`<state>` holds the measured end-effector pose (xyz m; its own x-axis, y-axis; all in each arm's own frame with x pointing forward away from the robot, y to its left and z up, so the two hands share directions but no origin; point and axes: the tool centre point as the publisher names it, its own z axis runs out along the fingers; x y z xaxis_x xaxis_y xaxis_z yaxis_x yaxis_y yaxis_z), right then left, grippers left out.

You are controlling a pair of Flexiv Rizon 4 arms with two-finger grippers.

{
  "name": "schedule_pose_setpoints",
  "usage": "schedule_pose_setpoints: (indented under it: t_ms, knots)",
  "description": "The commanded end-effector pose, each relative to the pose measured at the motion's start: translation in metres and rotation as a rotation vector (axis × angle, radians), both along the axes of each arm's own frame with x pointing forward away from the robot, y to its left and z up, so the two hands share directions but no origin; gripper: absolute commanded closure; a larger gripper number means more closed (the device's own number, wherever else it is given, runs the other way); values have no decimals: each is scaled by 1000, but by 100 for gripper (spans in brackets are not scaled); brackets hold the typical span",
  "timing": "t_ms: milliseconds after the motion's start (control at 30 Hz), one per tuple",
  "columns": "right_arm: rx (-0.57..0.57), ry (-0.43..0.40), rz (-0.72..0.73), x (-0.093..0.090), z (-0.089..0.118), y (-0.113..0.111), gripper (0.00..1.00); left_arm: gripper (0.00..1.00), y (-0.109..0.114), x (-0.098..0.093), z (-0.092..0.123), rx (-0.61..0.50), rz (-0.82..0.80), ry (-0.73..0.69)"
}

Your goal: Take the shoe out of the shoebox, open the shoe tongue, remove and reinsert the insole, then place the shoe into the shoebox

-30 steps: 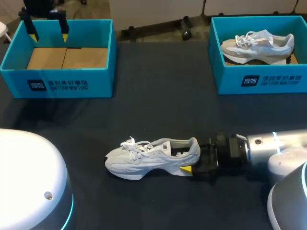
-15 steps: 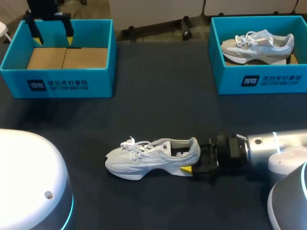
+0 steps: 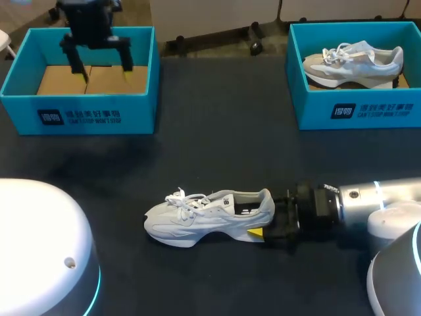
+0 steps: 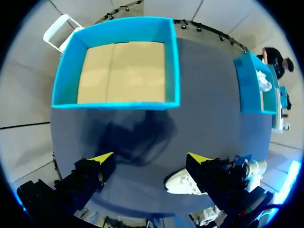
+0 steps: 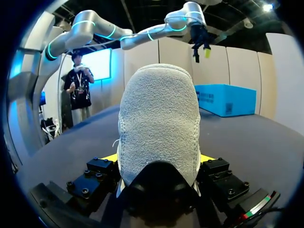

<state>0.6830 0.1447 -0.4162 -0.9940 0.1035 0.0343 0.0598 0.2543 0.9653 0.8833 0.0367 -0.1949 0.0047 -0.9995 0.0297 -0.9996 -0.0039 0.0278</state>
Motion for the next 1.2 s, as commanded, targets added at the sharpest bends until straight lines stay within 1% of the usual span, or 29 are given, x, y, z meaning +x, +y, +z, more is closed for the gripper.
schedule_pose_setpoints:
  t_ms: [33,200,300,333,967,1067,1200]
  knots:
    - [-2,0,-2,0,0,1,100,0,-24,-29,-7,2,-26,-71]
    - [-2,0,-2,0,0,1,100,0,-56,-50,-9,-11,-86,-40]
    - [-2,0,-2,0,0,1,100,0,-76,-65,-11,6,-107,-20]
    - [-2,0,-2,0,0,1,100,0,-84,-73,-11,13,-117,-12]
    - [-2,0,-2,0,0,1,100,0,-85,-74,-12,14,-114,-13]
    - [-2,0,-2,0,0,1,100,0,-90,-84,-13,-6,-120,0]
    - [-2,0,-2,0,0,1,100,0,-104,-95,-15,8,-89,7]
